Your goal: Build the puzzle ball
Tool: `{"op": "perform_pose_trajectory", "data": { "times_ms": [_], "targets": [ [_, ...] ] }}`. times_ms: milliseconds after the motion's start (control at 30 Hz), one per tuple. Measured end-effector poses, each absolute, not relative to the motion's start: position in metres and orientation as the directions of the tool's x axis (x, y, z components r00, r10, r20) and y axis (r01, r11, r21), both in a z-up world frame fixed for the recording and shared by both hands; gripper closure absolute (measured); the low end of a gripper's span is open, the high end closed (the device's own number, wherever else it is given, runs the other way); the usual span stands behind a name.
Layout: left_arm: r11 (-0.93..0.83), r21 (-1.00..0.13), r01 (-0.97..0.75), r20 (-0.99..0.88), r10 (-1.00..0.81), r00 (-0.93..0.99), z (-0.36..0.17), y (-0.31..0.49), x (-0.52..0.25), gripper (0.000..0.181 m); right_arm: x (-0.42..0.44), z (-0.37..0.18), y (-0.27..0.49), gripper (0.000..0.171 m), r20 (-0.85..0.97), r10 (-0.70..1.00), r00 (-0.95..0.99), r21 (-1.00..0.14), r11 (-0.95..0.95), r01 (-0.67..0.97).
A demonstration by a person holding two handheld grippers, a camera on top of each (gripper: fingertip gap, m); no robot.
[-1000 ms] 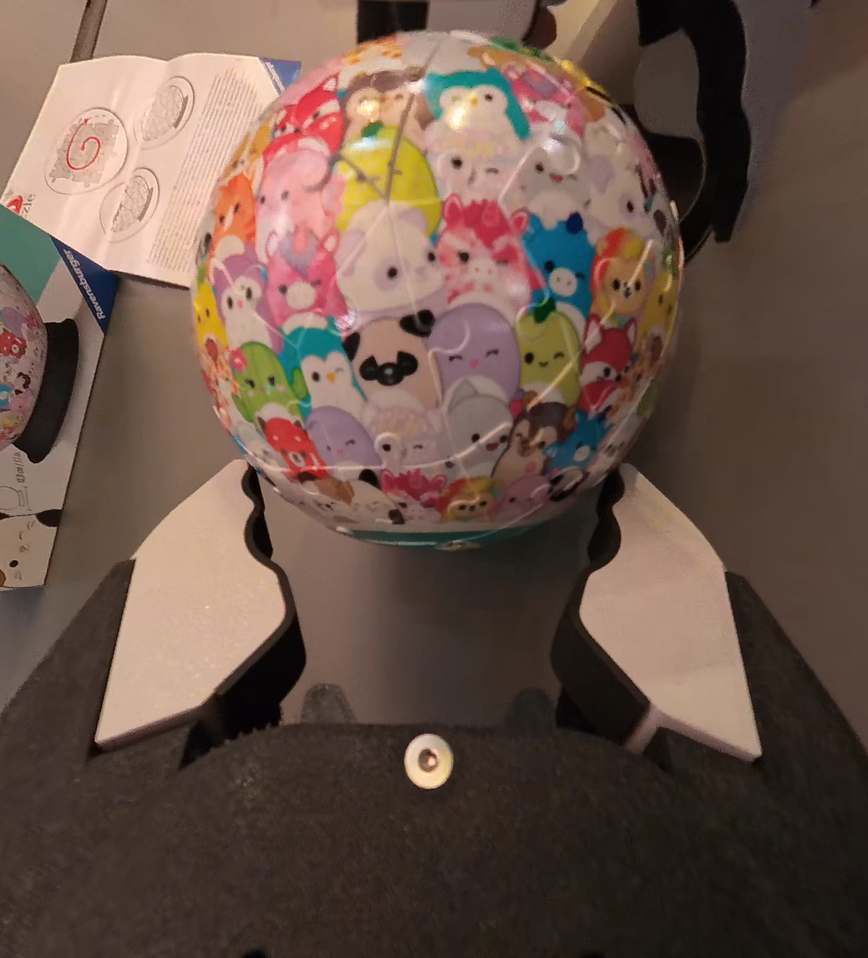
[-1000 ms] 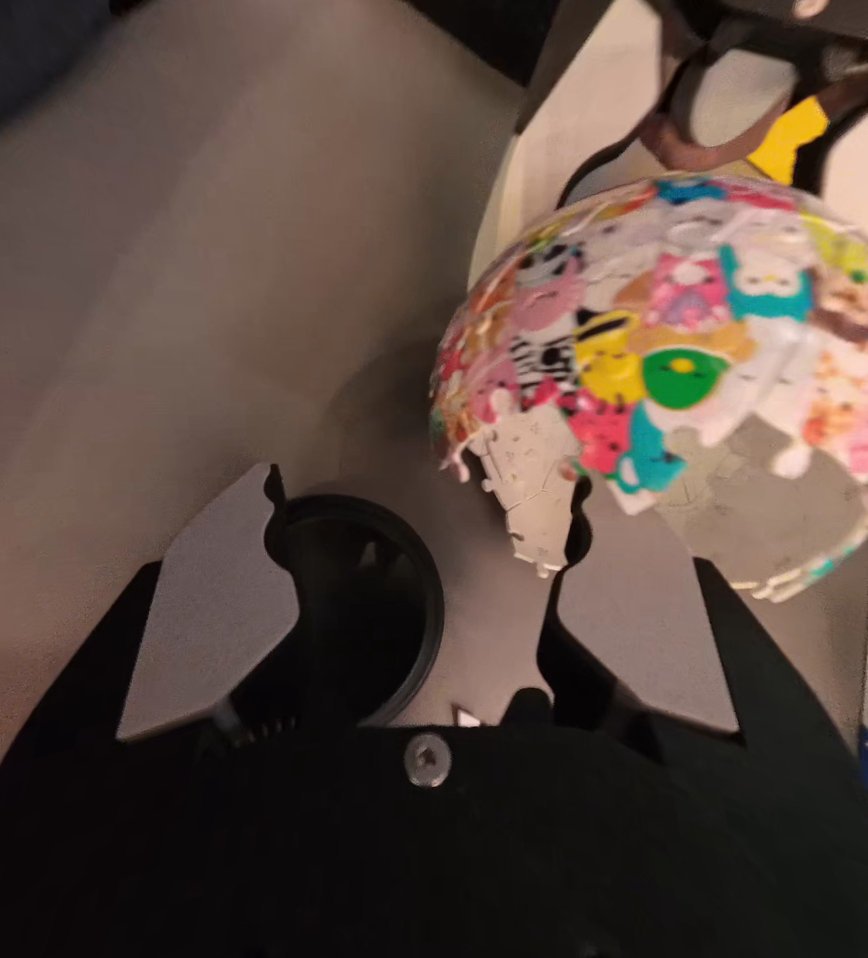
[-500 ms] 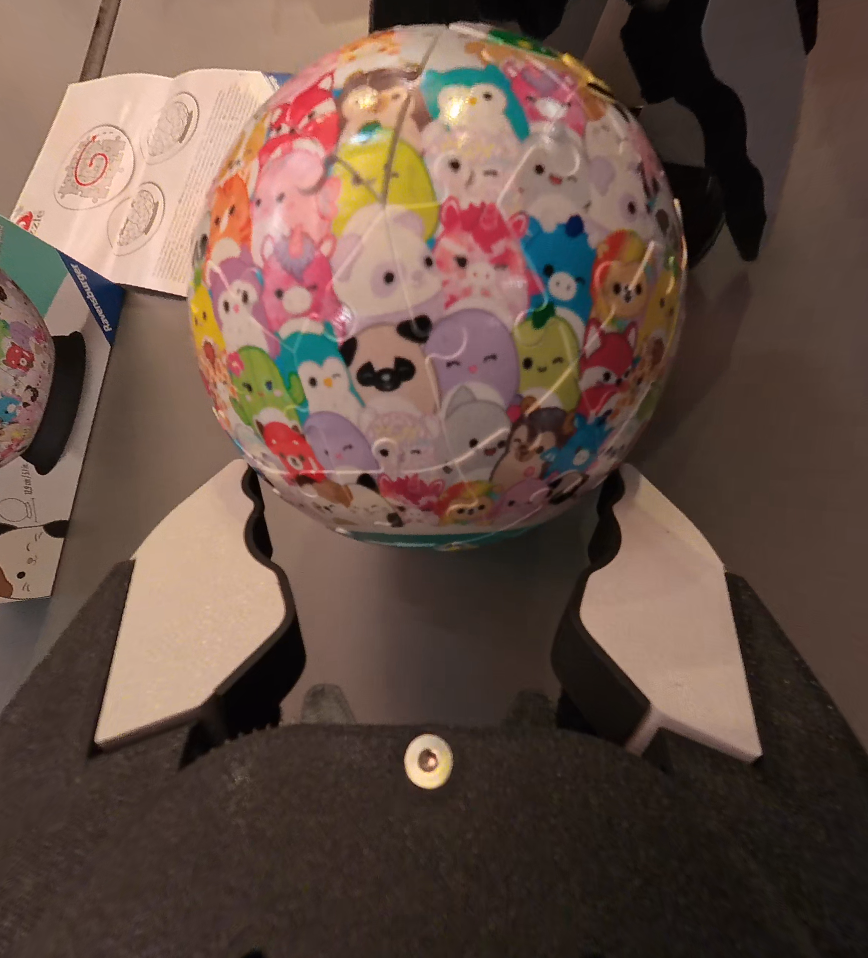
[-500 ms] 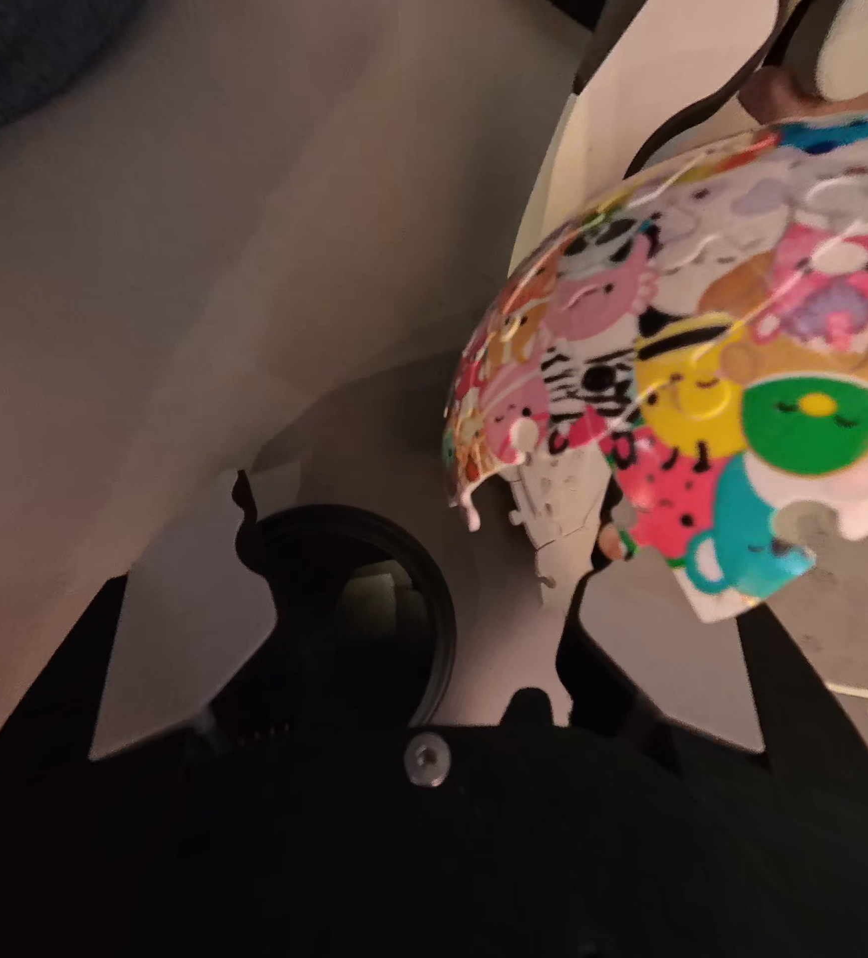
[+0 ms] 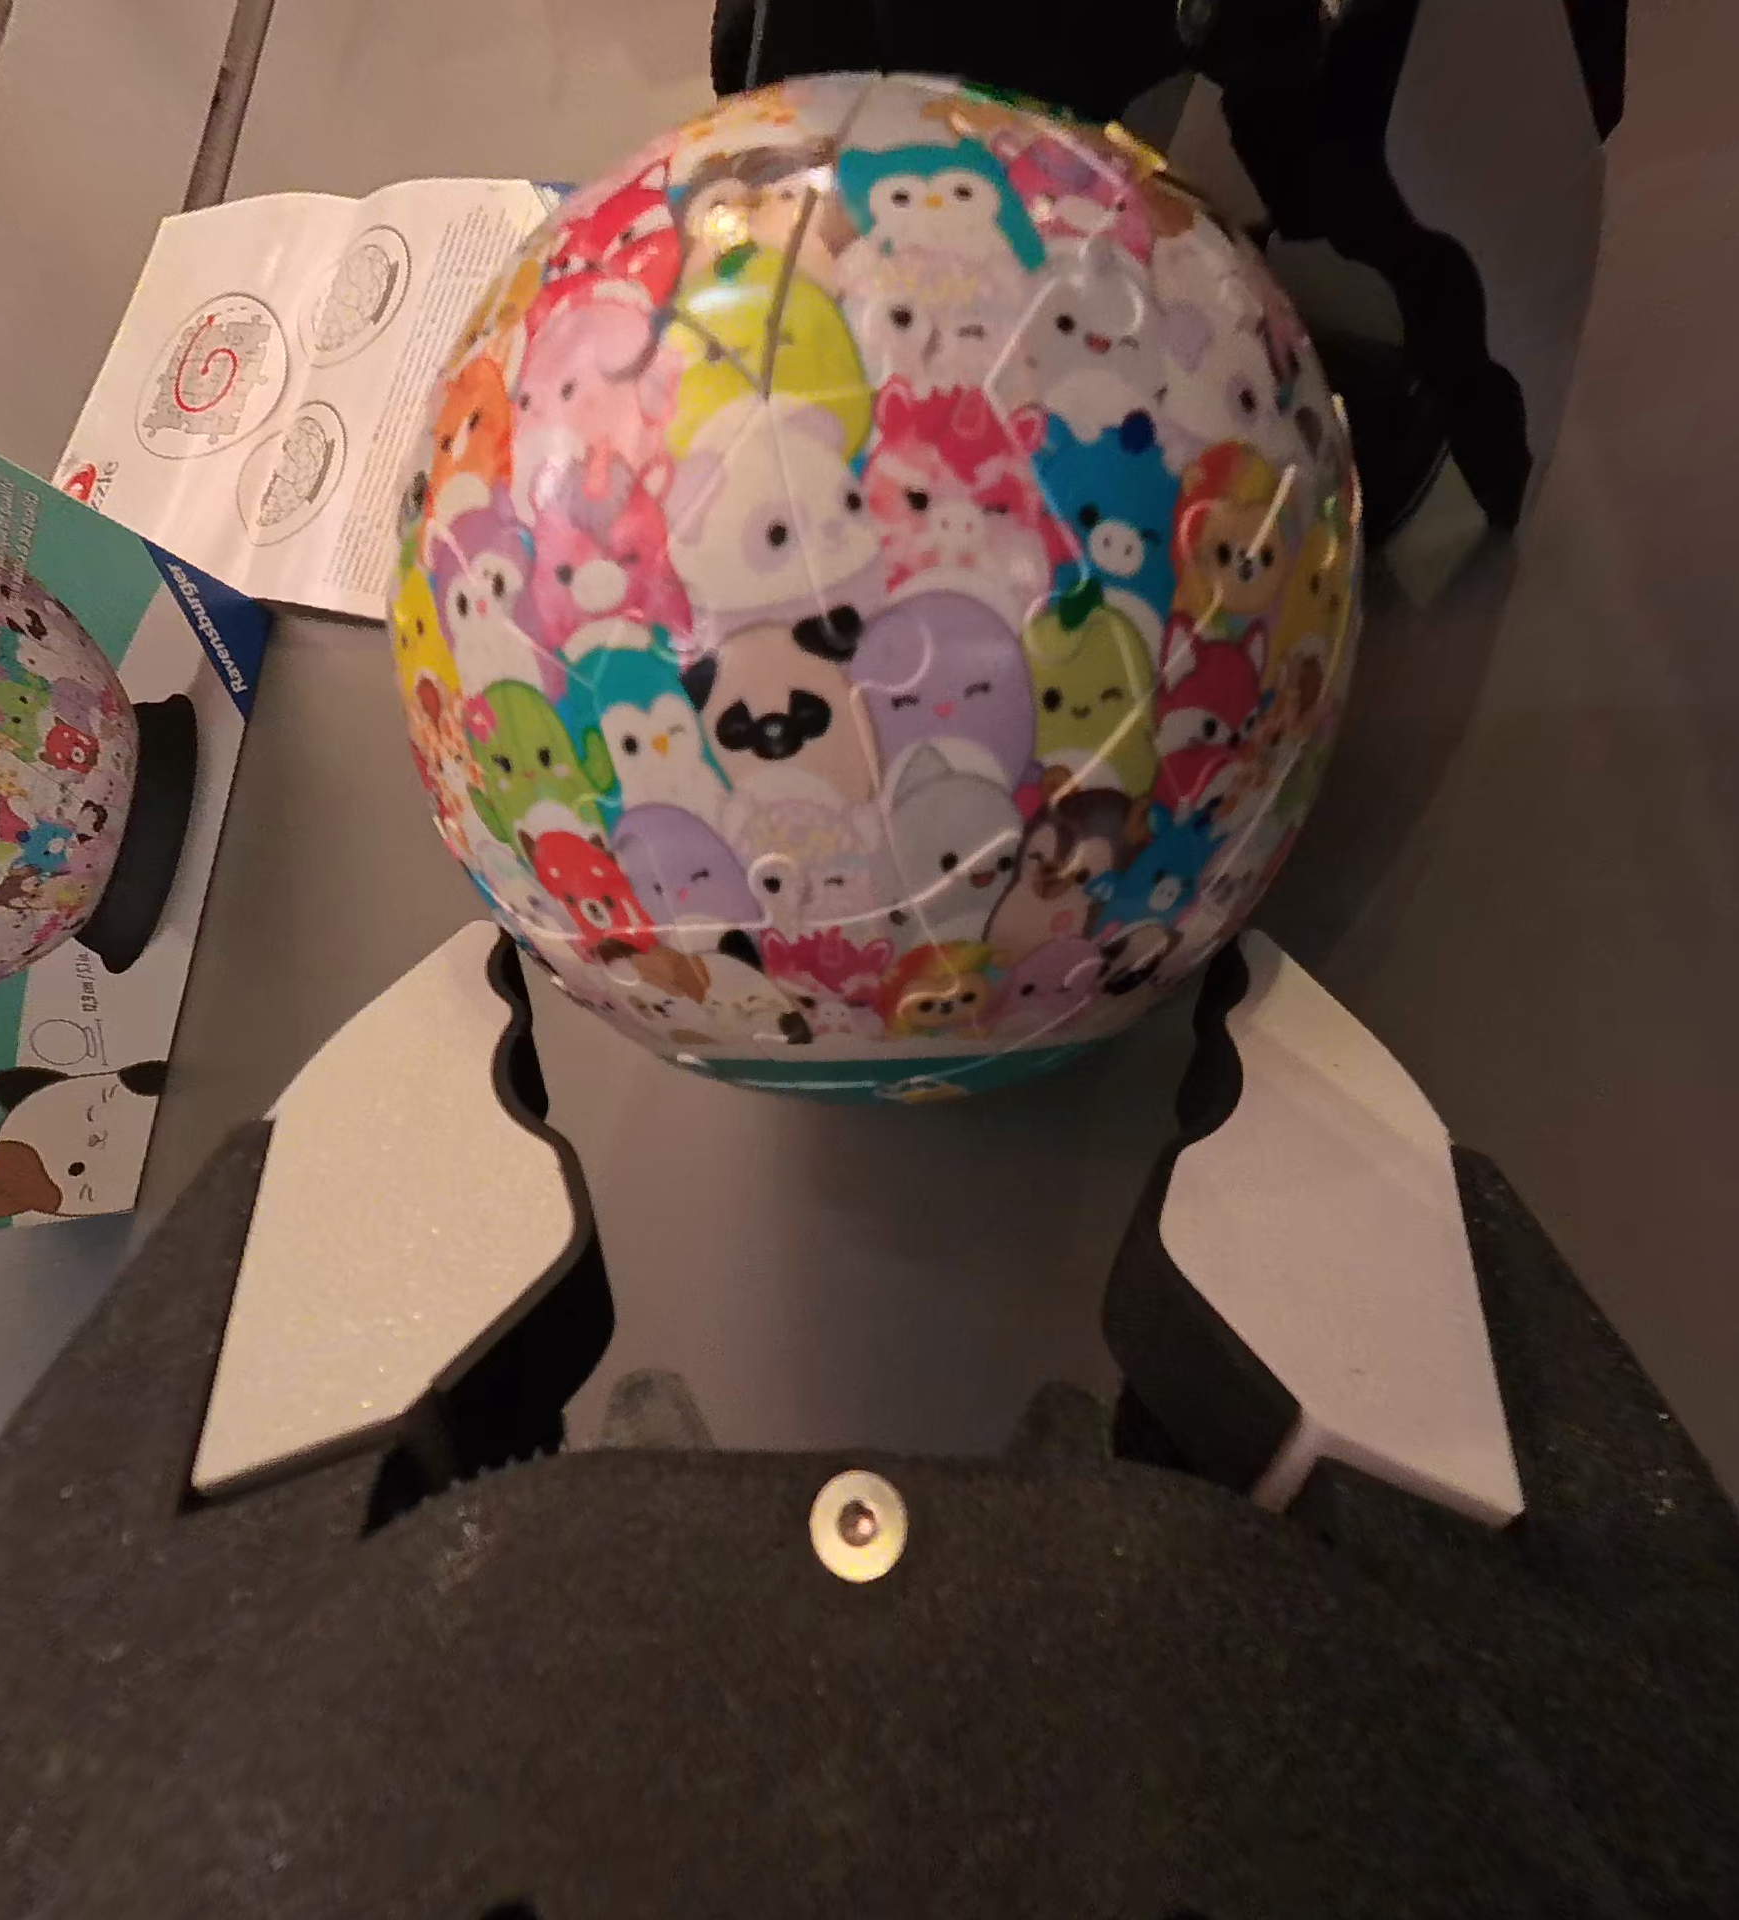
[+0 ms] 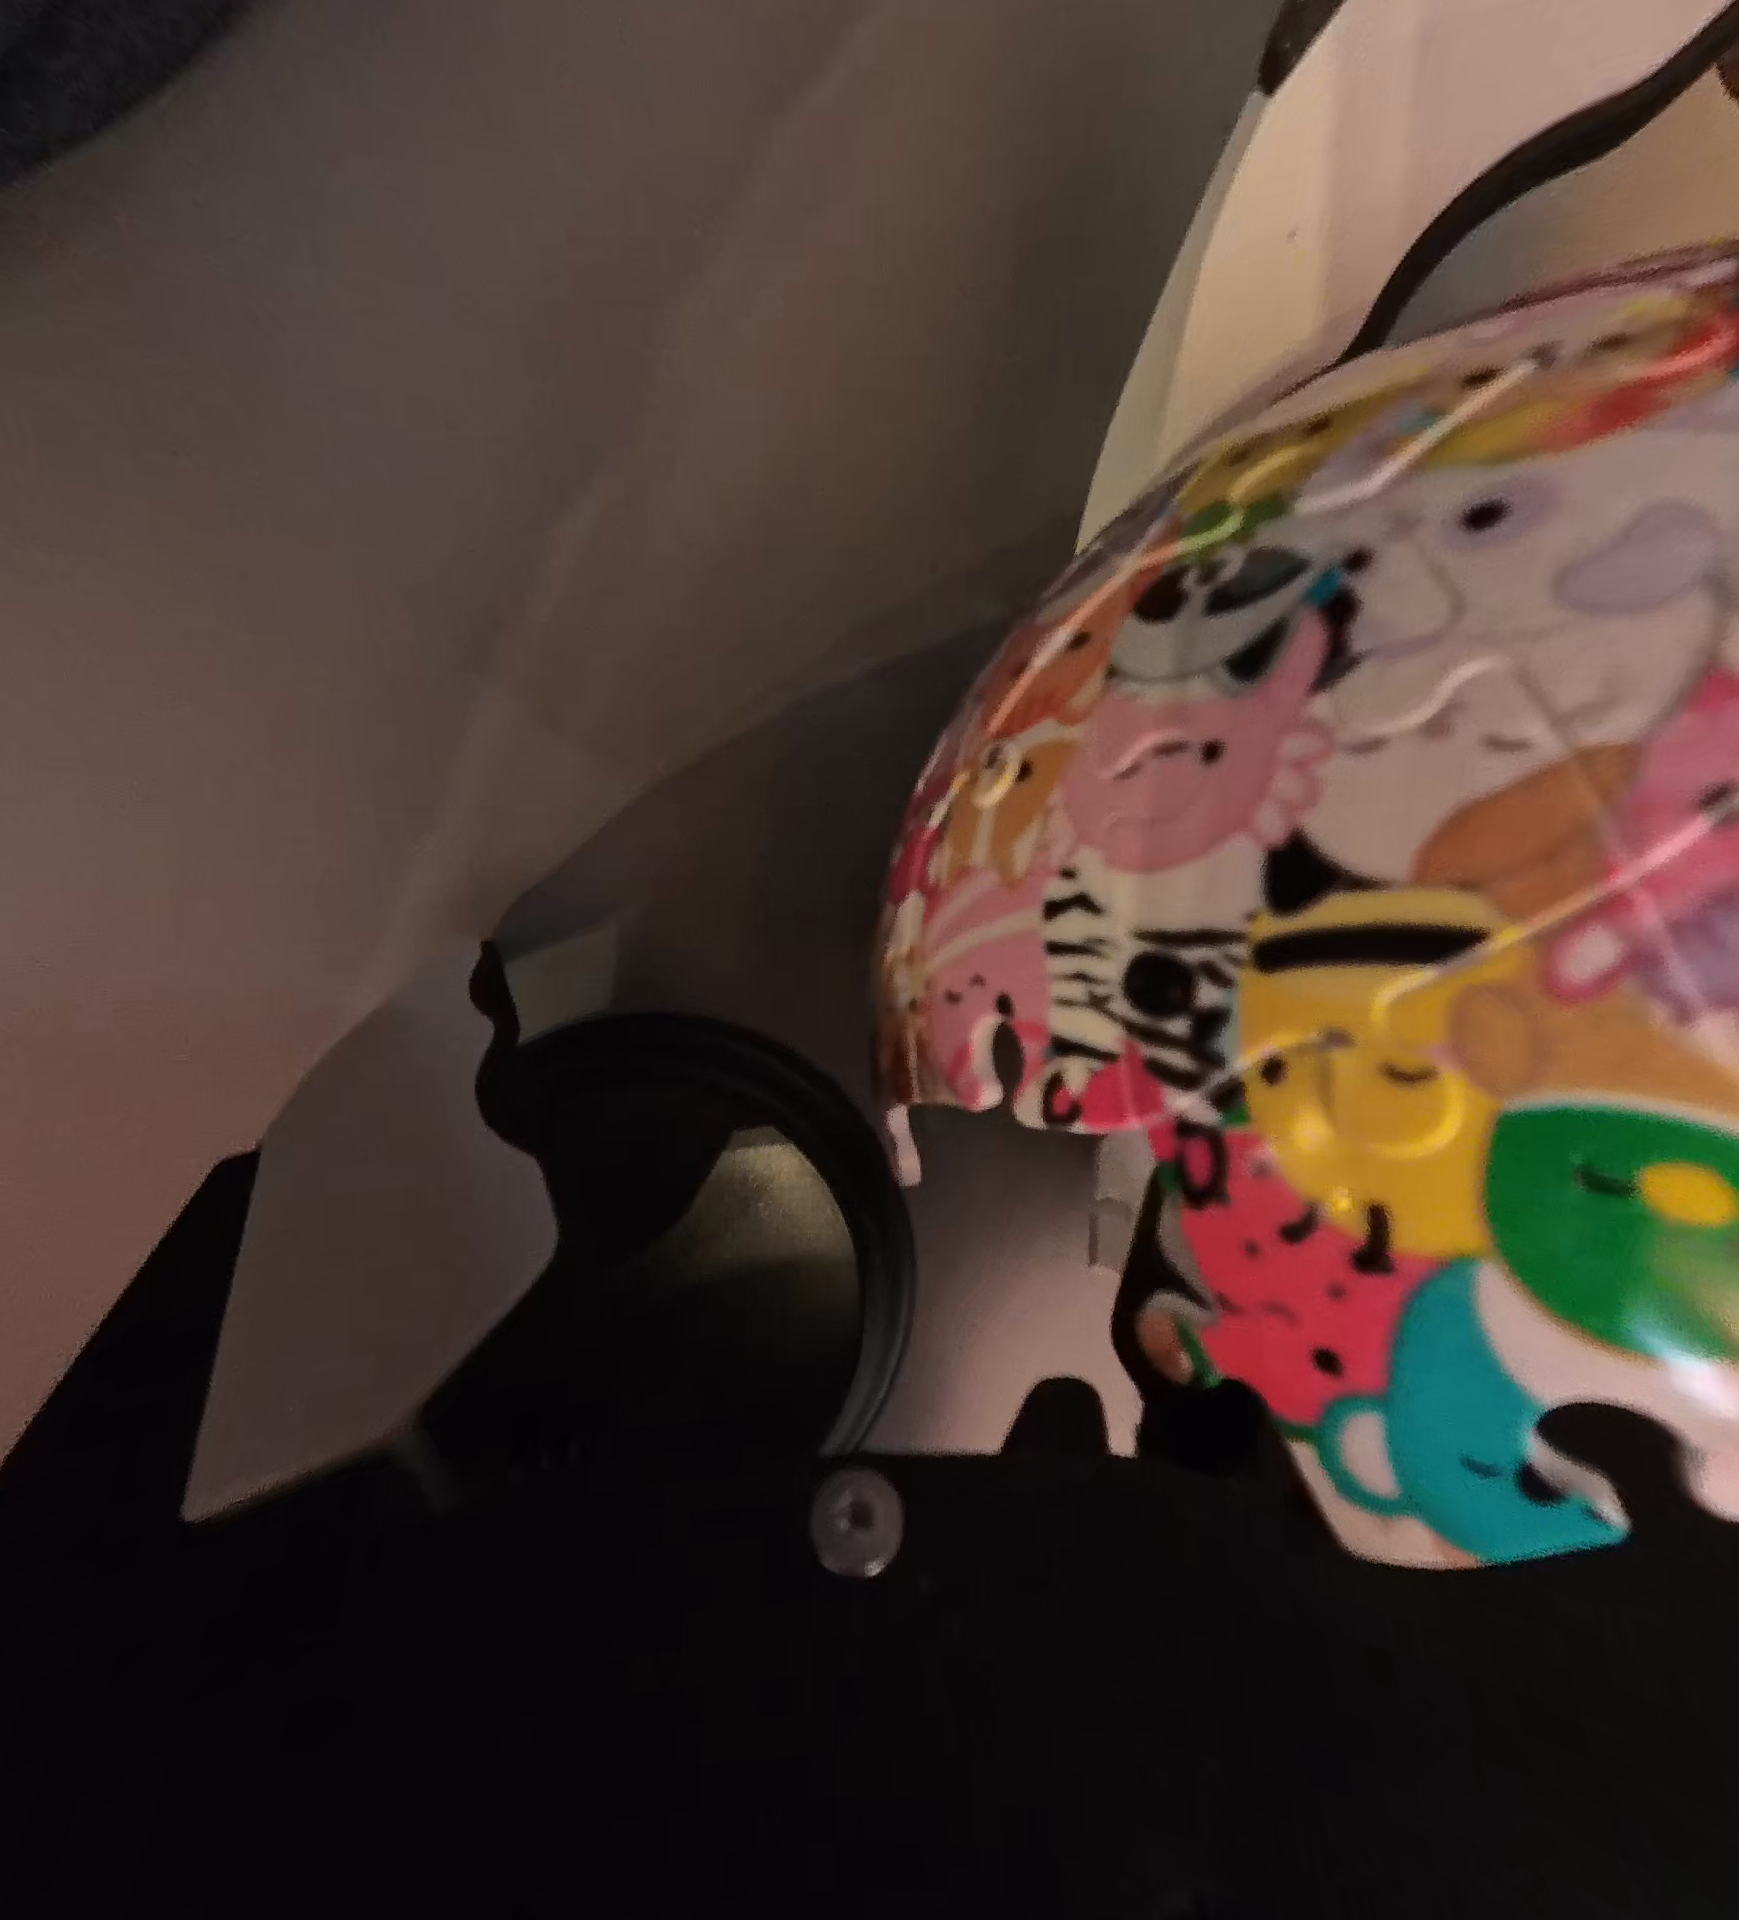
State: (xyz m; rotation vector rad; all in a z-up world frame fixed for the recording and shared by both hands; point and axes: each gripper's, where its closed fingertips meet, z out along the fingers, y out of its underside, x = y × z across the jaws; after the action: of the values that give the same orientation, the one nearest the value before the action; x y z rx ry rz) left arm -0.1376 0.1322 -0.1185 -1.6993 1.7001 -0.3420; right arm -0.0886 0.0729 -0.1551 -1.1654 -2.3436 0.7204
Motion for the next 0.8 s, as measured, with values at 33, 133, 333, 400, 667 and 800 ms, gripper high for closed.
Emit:
{"op": "perform_pose_trajectory", "data": {
  "times_ms": [33,133,333,400,667,800],
  "targets": [
    [0.104,-0.631,-0.769,-0.286,-0.953,0.105,-0.119,0.132,-0.138,0.061,-0.088,-0.155,0.073,0.046,0.137,0.816,-0.562,-0.612,0.516,0.6],
    [0.107,-0.628,-0.77,-0.291,-0.951,0.105,-0.119,0.132,-0.139,0.061,-0.088,-0.156,0.072,0.048,0.123,0.81,-0.574,-0.601,0.52,0.606],
    [0.112,-0.626,-0.772,-0.296,-0.95,0.103,-0.119,0.133,-0.14,0.061,-0.085,-0.157,0.071,0.05,0.105,0.795,-0.598,-0.574,0.54,0.616],
    [0.116,-0.626,-0.771,-0.3,-0.949,0.101,-0.119,0.133,-0.14,0.061,-0.084,-0.156,0.07,0.052,0.096,0.792,-0.603,-0.568,0.541,0.62],
    [0.118,-0.617,-0.778,-0.315,-0.943,0.106,-0.12,0.133,-0.141,0.061,-0.074,-0.149,0.064,0.059,0.078,0.764,-0.641,-0.552,0.568,0.61],
    [0.124,-0.617,-0.777,-0.318,-0.943,0.102,-0.119,0.133,-0.14,0.062,-0.068,-0.144,0.062,0.063,0.094,0.759,-0.644,-0.556,0.577,0.599]
  ]
}}
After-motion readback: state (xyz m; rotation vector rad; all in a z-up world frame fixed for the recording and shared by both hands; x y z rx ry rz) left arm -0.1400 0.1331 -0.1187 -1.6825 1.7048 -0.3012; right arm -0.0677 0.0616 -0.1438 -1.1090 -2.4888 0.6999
